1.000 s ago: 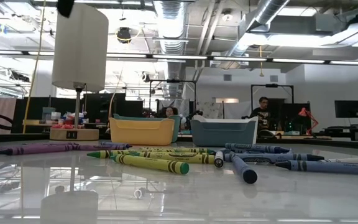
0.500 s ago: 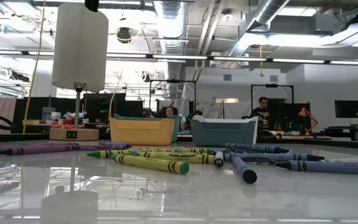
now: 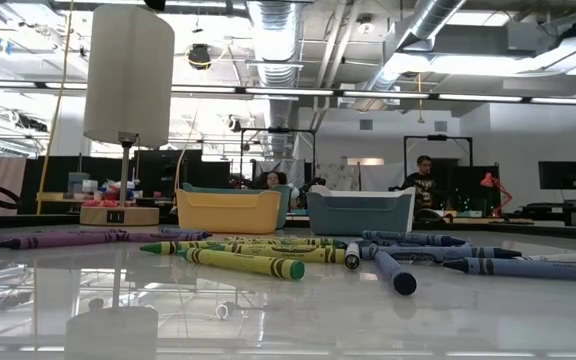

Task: Sort crayons
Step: Put the violet crayon into the green bin

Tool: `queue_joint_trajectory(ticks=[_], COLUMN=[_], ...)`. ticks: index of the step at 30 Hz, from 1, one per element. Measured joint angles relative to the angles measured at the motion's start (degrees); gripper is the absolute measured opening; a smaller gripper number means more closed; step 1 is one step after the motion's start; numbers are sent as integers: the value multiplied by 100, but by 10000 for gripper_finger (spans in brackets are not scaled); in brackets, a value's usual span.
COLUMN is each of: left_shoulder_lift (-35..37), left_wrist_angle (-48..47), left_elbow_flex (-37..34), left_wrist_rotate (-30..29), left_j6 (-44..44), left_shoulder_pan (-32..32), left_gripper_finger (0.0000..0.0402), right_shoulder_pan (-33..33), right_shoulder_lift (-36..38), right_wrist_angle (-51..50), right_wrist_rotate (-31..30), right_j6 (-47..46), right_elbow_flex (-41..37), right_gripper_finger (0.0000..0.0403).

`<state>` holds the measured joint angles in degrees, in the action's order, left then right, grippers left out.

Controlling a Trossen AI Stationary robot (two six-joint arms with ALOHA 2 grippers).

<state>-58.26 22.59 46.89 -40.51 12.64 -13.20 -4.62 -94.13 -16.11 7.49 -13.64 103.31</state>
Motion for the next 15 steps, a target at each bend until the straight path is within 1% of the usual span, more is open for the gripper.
queue_joint_trajectory(ticks=[5, 15], left_shoulder_lift=[0, -2], left_wrist_angle=[65, 101], left_elbow_flex=[0, 0], left_wrist_rotate=[287, 330], left_j6=[4, -23], left_shoulder_pan=[161, 180], left_gripper_finger=[2, 2], right_shoulder_pan=[0, -37], right_shoulder_lift=[0, -167], right_wrist_angle=[33, 215], right_wrist_rotate=[0, 4], right_j6=[-3, 8], right_elbow_flex=[0, 6], right_gripper_finger=[214, 212])
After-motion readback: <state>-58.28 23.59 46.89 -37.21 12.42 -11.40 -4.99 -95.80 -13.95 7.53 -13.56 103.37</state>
